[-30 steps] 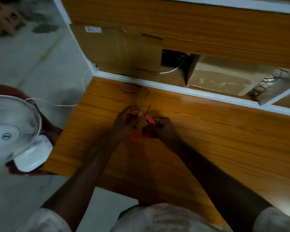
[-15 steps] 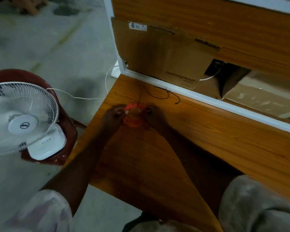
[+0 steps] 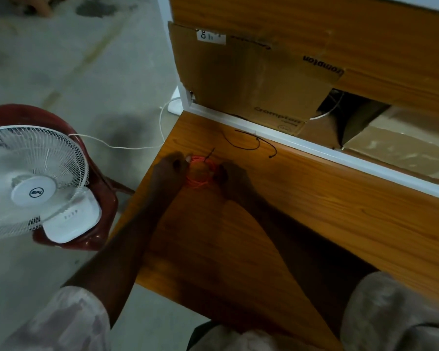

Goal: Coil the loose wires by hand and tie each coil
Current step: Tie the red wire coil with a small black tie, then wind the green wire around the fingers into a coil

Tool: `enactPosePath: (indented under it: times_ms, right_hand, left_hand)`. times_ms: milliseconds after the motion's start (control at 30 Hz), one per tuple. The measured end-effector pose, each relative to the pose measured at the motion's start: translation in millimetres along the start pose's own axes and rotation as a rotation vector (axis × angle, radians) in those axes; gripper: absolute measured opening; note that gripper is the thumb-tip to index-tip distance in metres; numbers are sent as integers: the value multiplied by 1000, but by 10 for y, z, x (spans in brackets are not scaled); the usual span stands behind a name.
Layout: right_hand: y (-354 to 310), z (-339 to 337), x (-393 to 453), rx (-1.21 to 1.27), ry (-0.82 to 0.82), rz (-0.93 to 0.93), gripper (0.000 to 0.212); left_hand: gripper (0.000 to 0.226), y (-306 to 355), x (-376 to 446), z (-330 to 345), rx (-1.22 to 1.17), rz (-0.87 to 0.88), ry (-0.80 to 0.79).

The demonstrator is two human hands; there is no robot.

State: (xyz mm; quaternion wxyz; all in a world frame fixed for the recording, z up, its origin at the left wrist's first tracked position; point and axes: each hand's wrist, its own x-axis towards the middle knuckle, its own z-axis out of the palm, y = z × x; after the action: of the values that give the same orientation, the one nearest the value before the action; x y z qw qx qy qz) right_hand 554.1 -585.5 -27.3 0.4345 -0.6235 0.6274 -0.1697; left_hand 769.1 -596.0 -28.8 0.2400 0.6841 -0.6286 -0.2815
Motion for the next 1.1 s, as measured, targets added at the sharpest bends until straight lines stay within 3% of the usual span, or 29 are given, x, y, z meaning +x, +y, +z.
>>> enactPosePath:
  times_ms: [100, 200, 500, 633, 833, 1100]
  right_hand:
    - [39, -95, -108, 54, 16, 47, 35]
    - [127, -228, -239, 47, 44, 84, 43]
    - [533, -713, -1001, 69, 218, 1, 32]
    - [747, -958, -1501, 93, 357, -20, 30]
    - [1242, -1361, -2278, 118, 544, 74, 33]
    - [2023, -2103, -3499, 88, 713, 98, 40]
  left_hand:
    - [63, 92, -38, -6, 71, 0, 53]
    - [67, 253, -31, -32, 158, 63, 113]
    - [33, 1148, -396, 146, 239, 348, 219]
    - [34, 1646, -902, 718, 125, 509, 142]
    - [32, 2470, -1563, 1417, -7, 505, -124]
    - [27, 3503, -2535, 2227, -82, 670, -214]
